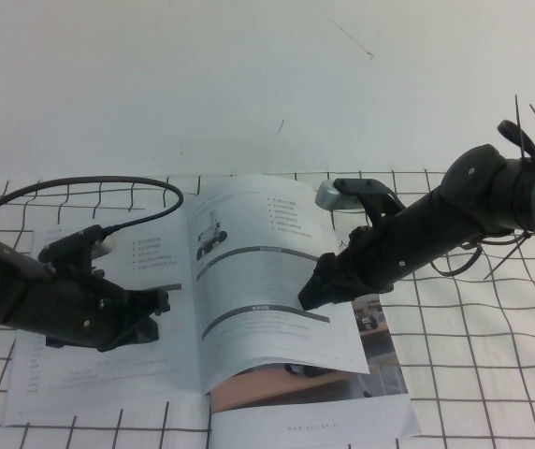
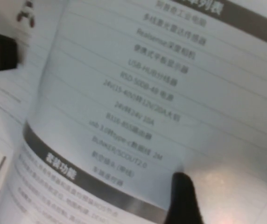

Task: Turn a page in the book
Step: Open the closed book

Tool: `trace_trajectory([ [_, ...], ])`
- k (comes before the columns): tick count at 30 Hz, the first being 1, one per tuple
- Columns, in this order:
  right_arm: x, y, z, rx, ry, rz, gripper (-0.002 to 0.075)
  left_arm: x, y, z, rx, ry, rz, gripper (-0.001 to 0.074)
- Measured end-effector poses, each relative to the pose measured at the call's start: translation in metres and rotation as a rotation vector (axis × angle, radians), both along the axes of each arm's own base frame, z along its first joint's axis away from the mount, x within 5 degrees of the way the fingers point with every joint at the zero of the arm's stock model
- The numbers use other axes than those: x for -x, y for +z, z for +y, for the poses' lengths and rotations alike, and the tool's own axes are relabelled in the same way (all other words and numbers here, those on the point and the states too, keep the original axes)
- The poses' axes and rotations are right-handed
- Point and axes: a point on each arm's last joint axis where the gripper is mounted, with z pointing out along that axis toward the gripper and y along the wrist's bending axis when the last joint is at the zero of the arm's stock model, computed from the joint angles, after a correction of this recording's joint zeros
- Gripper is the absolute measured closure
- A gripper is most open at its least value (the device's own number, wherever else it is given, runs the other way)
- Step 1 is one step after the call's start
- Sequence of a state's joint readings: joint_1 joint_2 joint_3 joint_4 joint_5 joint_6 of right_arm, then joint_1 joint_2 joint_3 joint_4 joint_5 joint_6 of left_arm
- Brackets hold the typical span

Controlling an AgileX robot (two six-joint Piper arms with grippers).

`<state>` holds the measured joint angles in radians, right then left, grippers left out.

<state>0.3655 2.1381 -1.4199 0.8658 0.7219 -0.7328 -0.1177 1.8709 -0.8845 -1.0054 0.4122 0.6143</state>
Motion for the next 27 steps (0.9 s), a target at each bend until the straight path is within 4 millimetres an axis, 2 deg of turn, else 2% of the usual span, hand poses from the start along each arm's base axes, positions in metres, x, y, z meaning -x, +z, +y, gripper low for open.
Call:
trace_trajectory([
  [8,0.000,0.012,0.013,-0.195,0.006,-0.013,0.0270,-0.001,0.000,0.000,0.002,-0.001,-0.003,0.0737],
  [13,-0.001,0.014,0.014,-0.219,0.019,-0.035,0.0270,0.000,0.000,0.000,0.003,-0.003,-0.003,0.0737],
  [17,-0.004,0.017,0.002,-0.138,0.016,-0.037,0.0270,-0.001,0.000,0.000,0.003,-0.005,-0.004,0.0738],
  [22,-0.014,0.030,-0.017,0.068,0.009,-0.046,0.0270,-0.001,0.000,-0.001,0.004,-0.004,-0.005,0.0737],
  [27,-0.015,0.019,-0.020,0.123,-0.003,0.005,0.0270,-0.001,0.000,-0.001,0.004,-0.004,-0.005,0.0737],
])
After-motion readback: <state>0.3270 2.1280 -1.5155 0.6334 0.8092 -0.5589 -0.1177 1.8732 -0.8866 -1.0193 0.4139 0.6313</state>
